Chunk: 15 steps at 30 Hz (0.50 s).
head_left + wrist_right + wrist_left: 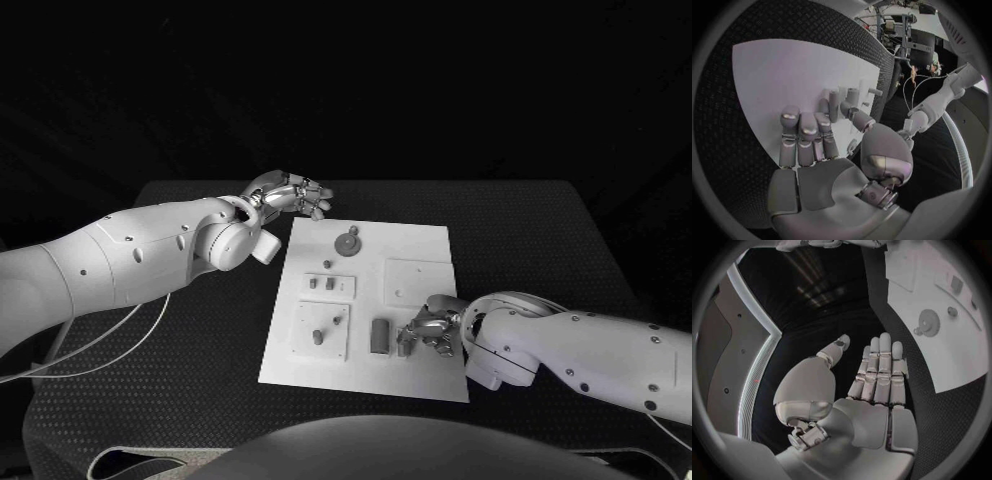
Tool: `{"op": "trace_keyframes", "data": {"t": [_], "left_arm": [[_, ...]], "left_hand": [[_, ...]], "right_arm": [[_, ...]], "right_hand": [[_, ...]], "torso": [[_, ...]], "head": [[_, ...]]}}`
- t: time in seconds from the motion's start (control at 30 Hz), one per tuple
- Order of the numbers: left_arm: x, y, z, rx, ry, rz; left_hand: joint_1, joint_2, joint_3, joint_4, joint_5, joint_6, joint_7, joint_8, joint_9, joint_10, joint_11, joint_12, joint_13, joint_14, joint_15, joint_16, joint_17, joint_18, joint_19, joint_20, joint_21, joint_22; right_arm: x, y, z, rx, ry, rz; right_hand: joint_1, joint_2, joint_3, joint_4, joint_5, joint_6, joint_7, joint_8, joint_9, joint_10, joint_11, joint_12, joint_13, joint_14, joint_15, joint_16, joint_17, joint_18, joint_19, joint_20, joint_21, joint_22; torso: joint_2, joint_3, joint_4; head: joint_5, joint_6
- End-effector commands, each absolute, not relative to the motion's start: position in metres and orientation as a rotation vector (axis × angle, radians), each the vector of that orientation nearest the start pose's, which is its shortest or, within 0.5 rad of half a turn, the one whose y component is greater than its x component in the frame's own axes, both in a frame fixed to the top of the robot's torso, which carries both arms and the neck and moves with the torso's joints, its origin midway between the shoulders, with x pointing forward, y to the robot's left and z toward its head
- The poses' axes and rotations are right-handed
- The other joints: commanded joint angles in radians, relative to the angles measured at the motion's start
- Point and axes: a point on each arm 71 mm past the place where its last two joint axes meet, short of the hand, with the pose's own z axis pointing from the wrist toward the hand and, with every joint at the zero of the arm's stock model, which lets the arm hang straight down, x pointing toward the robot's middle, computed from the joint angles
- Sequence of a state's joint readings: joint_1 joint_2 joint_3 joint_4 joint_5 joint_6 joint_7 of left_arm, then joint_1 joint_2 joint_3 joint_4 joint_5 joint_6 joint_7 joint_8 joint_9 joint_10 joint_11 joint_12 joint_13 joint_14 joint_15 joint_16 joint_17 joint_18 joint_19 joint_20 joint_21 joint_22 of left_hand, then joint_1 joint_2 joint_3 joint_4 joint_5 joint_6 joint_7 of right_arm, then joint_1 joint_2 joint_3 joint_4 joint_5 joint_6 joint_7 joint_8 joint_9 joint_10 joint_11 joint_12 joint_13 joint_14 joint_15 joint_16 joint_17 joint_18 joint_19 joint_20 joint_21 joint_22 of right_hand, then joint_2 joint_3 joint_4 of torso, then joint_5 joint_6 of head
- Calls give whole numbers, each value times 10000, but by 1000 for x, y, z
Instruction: Assemble the parts on the task board
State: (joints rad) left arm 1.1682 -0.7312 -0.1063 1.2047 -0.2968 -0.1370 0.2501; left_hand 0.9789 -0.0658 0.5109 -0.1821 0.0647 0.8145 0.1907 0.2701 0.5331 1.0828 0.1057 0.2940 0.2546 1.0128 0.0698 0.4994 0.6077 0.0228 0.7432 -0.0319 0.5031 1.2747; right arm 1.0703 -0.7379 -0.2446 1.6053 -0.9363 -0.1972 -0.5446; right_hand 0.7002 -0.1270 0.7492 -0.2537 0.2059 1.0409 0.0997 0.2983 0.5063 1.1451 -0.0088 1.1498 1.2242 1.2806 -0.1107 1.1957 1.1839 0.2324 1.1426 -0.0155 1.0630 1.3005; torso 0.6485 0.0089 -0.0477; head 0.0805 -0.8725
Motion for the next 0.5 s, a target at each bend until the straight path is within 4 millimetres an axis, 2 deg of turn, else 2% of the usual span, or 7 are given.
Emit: {"op": "trace_keyframes", "data": {"t": [0.03,0.3,0.5], "left_arm": [[522,236,-242,-8928,17254,-12943],[523,236,-241,-8909,17140,-12919],[523,236,-241,-8911,17149,-12919]], "left_hand": [[-45,-1,-11,-11,-38,-72,-23,62,-17,3,84,-44,11,93,-12,-68,18,133,47,8,-60,11],[-39,2,-8,-16,-34,-67,-25,68,-17,11,80,-41,16,103,-16,-72,31,135,55,6,-62,18],[-39,4,-9,-17,-34,-65,-25,71,-17,13,79,-41,18,107,-16,-75,37,135,59,6,-64,22]], "right_arm": [[382,-150,-333,3572,24828,5357],[381,-150,-333,3524,24879,5358],[381,-150,-333,3441,24899,5384]], "right_hand": [[5,-116,-55,21,-107,-63,-1,-33,-25,-87,-9,-43,-10,-43,0,-43,13,294,-28,-22,-6,-17],[36,-214,-66,56,-186,-75,0,-35,-31,-109,-8,-64,-19,-51,-1,-58,15,294,-31,-30,-13,-20],[150,-155,-34,41,-178,-68,-4,-26,-30,-85,-11,-39,5,-44,-2,-51,35,294,-32,-43,-12,-18]], "torso": [[3,6,2],[1,-1,2],[2,-2,6]], "head": [[6,-1],[27,-1],[33,-1]]}}
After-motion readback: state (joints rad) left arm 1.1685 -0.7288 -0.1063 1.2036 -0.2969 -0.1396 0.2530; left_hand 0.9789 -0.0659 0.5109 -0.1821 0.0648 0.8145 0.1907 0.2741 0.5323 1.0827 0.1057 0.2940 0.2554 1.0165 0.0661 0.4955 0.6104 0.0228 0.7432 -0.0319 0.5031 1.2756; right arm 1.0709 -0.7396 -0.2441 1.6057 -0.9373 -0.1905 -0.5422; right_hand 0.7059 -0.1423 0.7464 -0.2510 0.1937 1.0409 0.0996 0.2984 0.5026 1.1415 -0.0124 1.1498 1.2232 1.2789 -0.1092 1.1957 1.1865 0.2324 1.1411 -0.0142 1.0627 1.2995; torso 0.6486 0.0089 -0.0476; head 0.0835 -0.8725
